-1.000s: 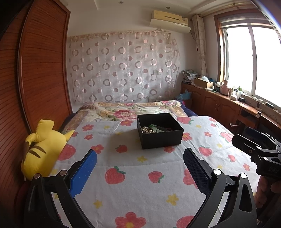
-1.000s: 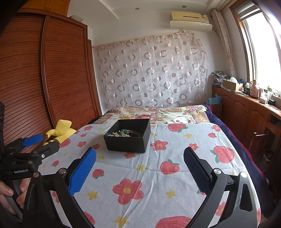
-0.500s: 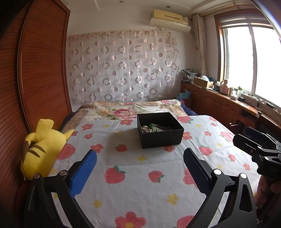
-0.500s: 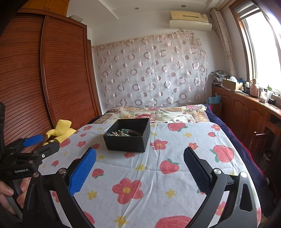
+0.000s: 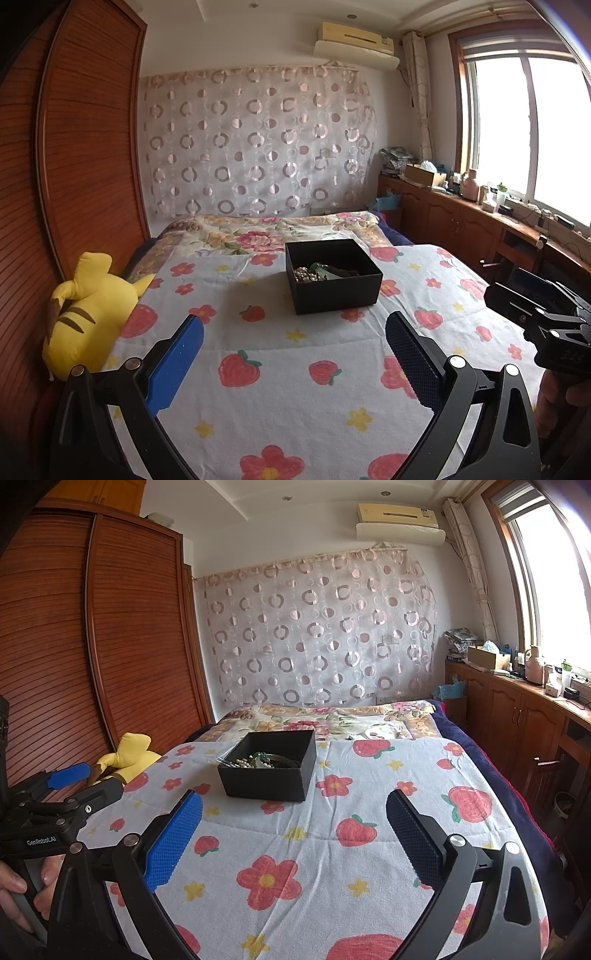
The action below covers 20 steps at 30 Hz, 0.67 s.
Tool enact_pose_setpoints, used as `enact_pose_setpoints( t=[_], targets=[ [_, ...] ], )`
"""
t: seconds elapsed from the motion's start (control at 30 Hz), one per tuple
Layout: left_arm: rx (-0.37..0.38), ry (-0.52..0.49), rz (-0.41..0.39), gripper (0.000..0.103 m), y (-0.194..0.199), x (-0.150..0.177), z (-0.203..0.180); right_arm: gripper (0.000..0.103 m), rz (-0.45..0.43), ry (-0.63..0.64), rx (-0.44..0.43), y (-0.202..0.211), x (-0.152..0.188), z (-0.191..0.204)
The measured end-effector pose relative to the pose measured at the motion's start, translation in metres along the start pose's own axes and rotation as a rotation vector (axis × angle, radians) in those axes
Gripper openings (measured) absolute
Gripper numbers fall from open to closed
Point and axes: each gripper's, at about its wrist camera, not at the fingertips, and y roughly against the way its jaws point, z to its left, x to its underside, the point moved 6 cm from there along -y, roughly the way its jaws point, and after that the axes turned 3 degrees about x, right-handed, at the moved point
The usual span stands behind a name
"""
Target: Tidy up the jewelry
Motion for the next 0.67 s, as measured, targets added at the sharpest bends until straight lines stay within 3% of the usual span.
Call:
enact_pose_setpoints(
  t=[0.67],
  targets=[
    [-0.002, -0.002, -0.002, 0.095, 0.0024, -0.0027, -0.001, 0.1, 0.0, -0.002, 0.0, 0.001, -0.0004, -0.0011]
  ],
)
